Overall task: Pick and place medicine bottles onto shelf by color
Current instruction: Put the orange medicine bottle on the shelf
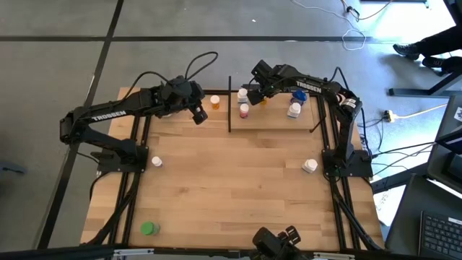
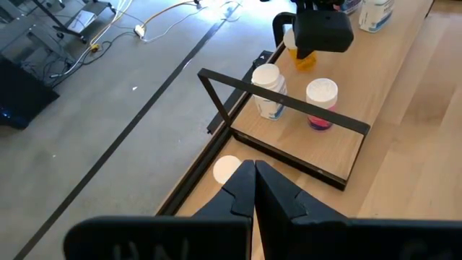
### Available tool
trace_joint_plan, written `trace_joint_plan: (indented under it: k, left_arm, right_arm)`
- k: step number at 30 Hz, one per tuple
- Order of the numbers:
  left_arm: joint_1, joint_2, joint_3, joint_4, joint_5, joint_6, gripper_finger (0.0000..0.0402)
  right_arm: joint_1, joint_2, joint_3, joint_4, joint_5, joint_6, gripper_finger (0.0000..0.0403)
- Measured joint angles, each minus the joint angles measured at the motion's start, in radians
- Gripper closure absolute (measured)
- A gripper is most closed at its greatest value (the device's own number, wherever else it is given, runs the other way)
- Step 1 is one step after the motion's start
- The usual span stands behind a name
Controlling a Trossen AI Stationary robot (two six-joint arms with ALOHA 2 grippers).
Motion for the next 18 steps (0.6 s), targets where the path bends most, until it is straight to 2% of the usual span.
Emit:
trace_joint_plan:
  k: [5, 18]
  left_arm:
    - [0.0, 0.0, 0.0, 0.0, 0.0, 0.0, 0.0401]
    - [0.0, 0.0, 0.0, 0.0, 0.0, 0.0, 0.0401]
  right_arm:
    - [0.0, 0.0, 0.0, -0.001, 0.0, 0.003, 0.018]
    - [0.001, 0.0, 0.0, -0.002, 0.001, 0.003, 0.0157]
